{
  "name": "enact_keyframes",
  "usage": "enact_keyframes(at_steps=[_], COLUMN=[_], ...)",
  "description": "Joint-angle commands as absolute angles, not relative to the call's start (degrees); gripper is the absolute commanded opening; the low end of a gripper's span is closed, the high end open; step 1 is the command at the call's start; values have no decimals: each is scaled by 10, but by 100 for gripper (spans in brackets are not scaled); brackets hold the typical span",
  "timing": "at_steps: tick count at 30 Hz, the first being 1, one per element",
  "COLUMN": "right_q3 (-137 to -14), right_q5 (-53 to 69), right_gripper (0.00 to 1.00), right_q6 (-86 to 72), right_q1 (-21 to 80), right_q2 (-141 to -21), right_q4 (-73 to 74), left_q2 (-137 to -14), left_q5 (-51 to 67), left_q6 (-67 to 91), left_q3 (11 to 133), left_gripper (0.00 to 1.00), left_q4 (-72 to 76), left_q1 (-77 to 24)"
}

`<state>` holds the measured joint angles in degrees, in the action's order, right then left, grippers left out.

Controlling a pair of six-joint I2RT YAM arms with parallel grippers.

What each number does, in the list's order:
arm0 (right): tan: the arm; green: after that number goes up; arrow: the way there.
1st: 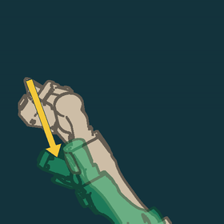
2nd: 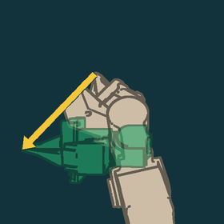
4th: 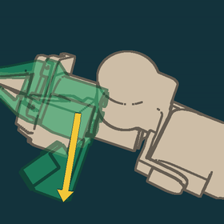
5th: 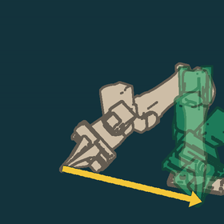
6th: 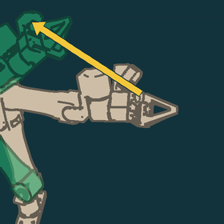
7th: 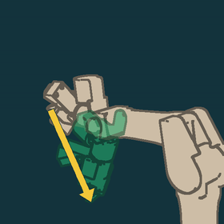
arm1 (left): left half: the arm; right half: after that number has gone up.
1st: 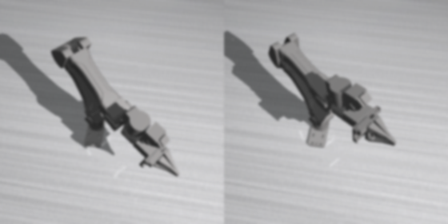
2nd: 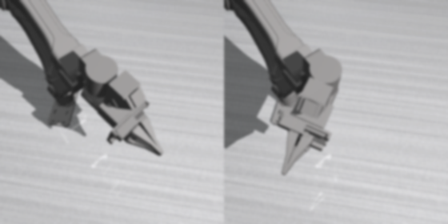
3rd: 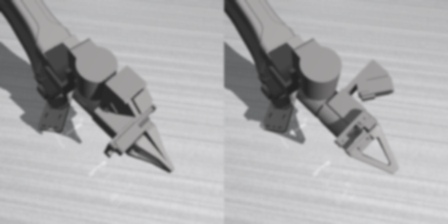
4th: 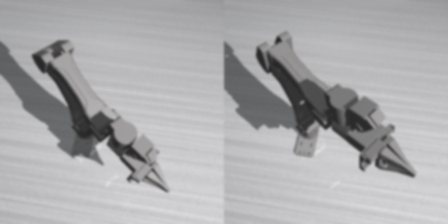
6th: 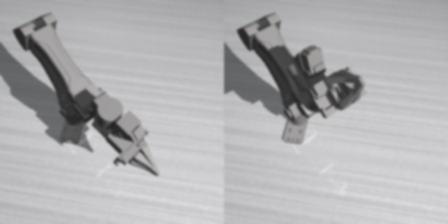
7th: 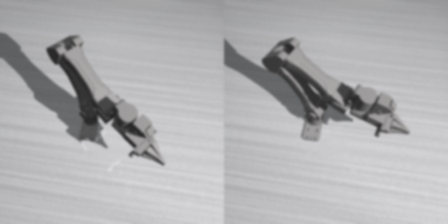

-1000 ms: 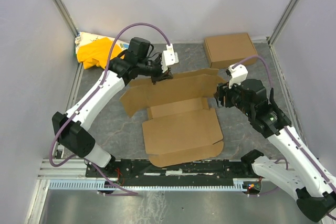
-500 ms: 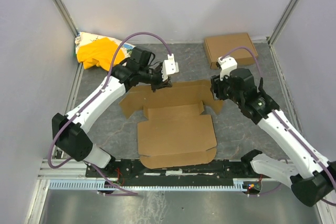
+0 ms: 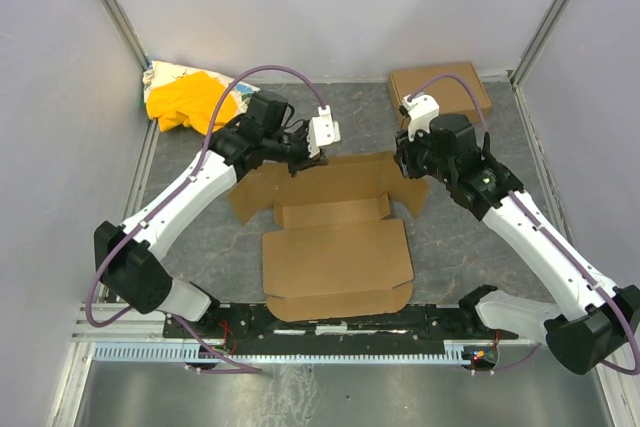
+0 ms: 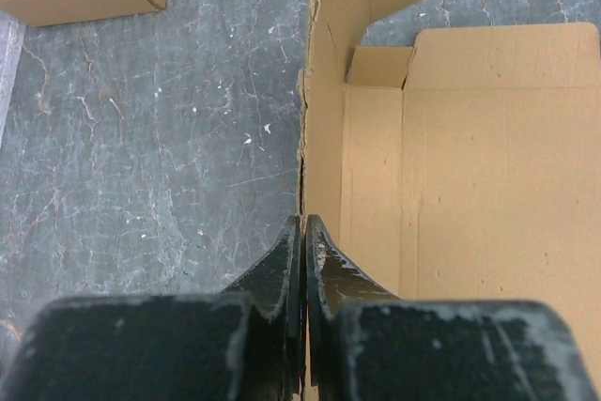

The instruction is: Fold the paper box

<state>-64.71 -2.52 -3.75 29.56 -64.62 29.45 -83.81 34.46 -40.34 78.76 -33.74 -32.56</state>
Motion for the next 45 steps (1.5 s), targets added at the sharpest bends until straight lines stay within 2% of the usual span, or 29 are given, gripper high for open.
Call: enact_keyframes(at_steps=[1,5,13,20,26,32,45], right_q3=[-679,-685,-699,-738,-759,-755,-708], right_q5=[-2,21,7,-21,-45,-48,-38], right_gripper=[38,34,34,19,9,8,16], right_q6=[-32,-37,-73,-132,-192,-268,-364], right_q1=[294,294,294,294,294,295,298], right_q2=[-647,-654,-682,-727,-747,-745,-744], right_q4=[296,315,341,366,380,375,315], left_q2=[-813,-812,-807,-807,-811,-828,-845], left_q5=[335,331,304,277,247,224,199], left_q6=[-385,-377,-341,-299,-266,-228,-196], left_q3=[784,782,770,753,750,752,753], left_gripper=[3,3,4,16,18,19,13], left_q4=[-296,-287,-249,-209,-194,-183,-182], left_q1=[-330,-332,-339,-347,-357,-367,-393])
